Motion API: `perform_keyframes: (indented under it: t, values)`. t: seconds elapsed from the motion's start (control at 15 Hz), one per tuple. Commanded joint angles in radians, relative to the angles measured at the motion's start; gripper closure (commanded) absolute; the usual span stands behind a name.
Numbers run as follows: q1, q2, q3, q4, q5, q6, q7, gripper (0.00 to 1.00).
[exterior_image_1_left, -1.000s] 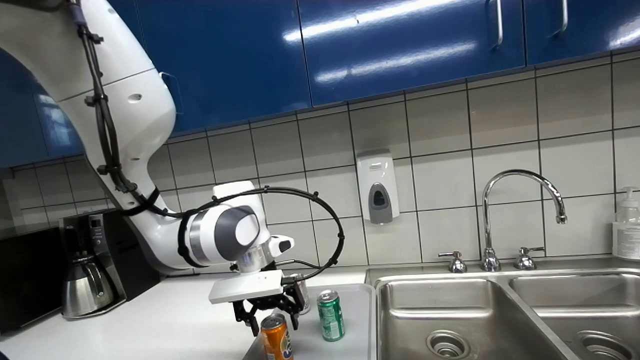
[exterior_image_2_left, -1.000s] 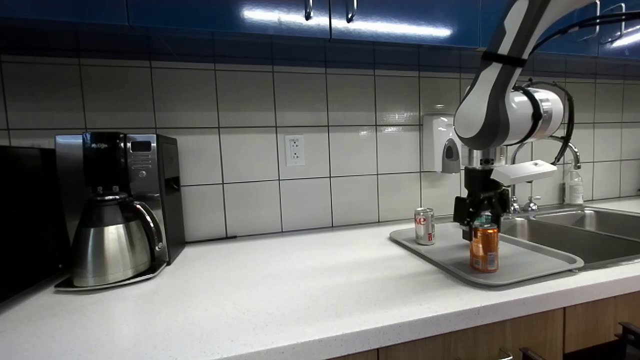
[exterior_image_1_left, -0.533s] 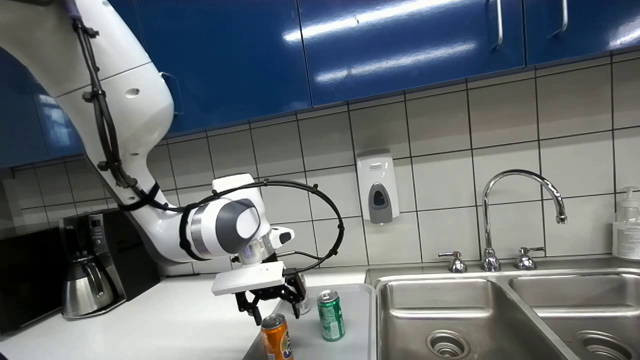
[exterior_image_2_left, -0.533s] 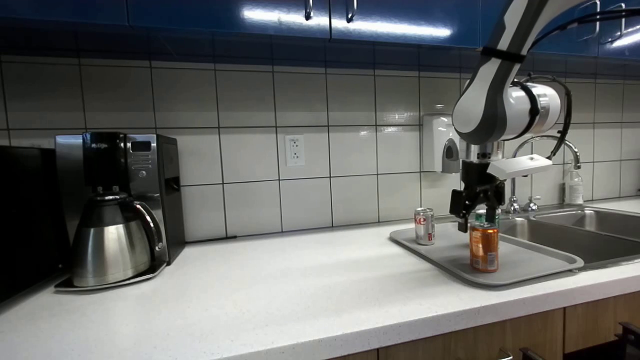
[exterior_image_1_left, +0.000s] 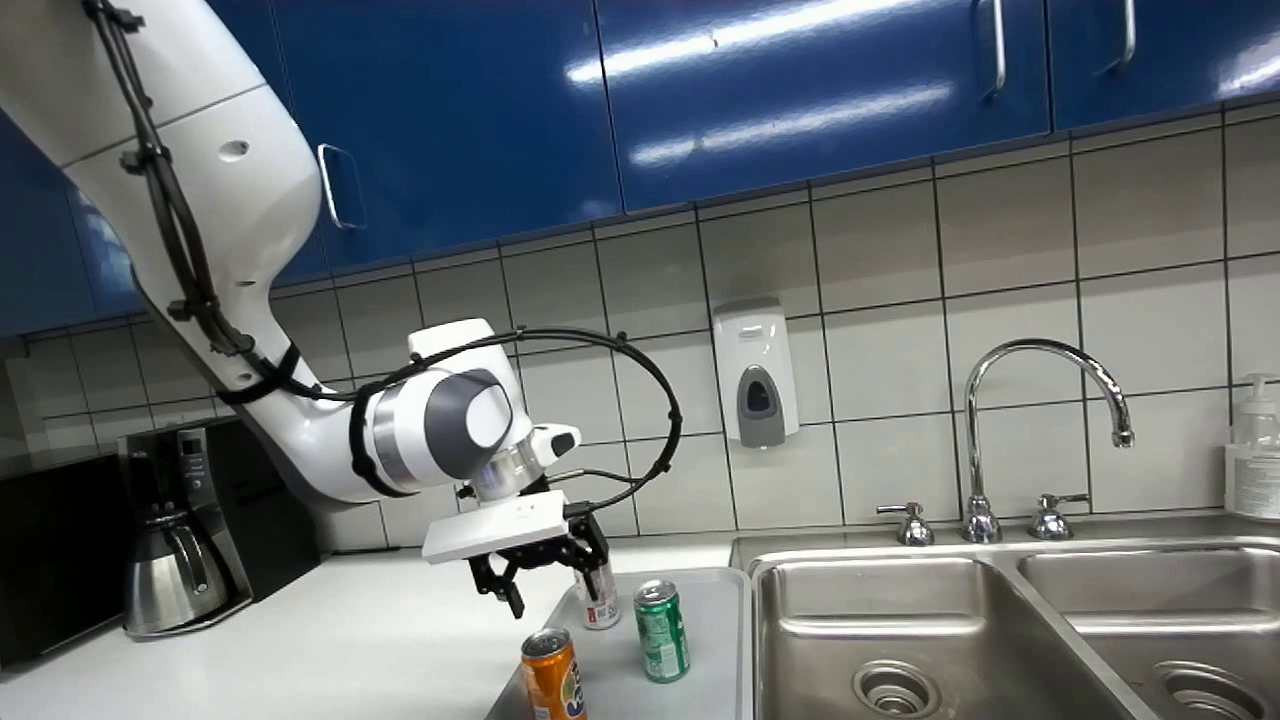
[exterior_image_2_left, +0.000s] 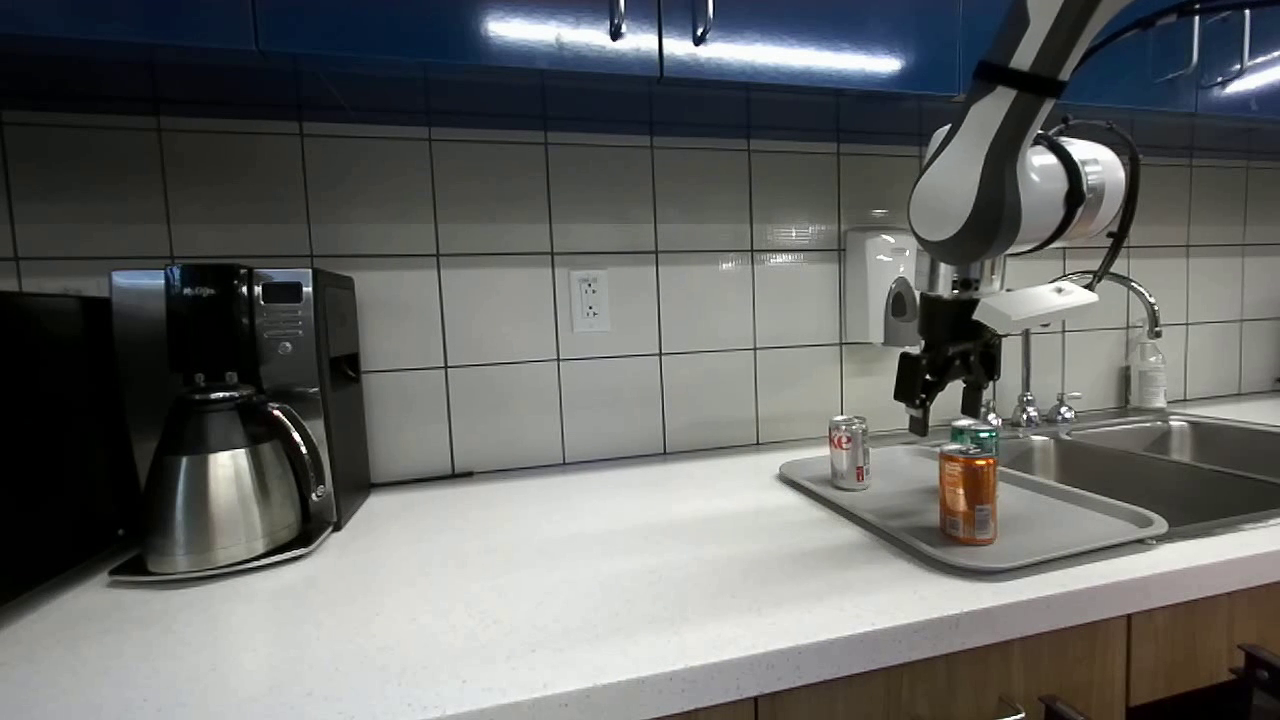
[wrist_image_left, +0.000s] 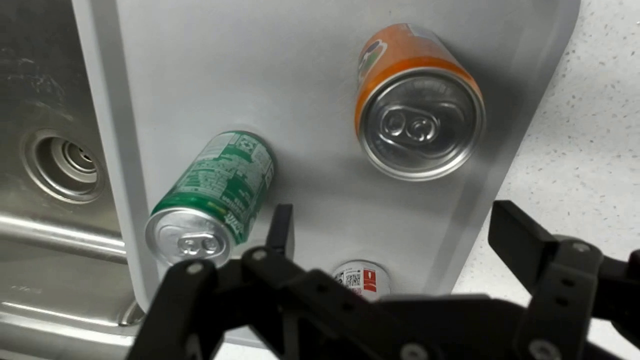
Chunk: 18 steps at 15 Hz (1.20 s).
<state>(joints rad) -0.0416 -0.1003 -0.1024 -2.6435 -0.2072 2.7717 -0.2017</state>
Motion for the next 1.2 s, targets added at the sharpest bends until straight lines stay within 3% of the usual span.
perform_keyframes:
  t: [0.0, 1.0, 1.07, 1.13]
  values:
    - [-0.019, -0.088, 0.023, -0.037, -0.044, -0.023, 0.032, 0.00]
    - [-0.004, -0.348, 0.130, -0.137, -0.039, -0.163, 0.114, 0.00]
    - [-0.001, -0.358, 0.142, -0.137, -0.040, -0.176, 0.124, 0.00]
    - [0.003, -0.290, 0.109, -0.107, -0.022, -0.133, 0.078, 0.00]
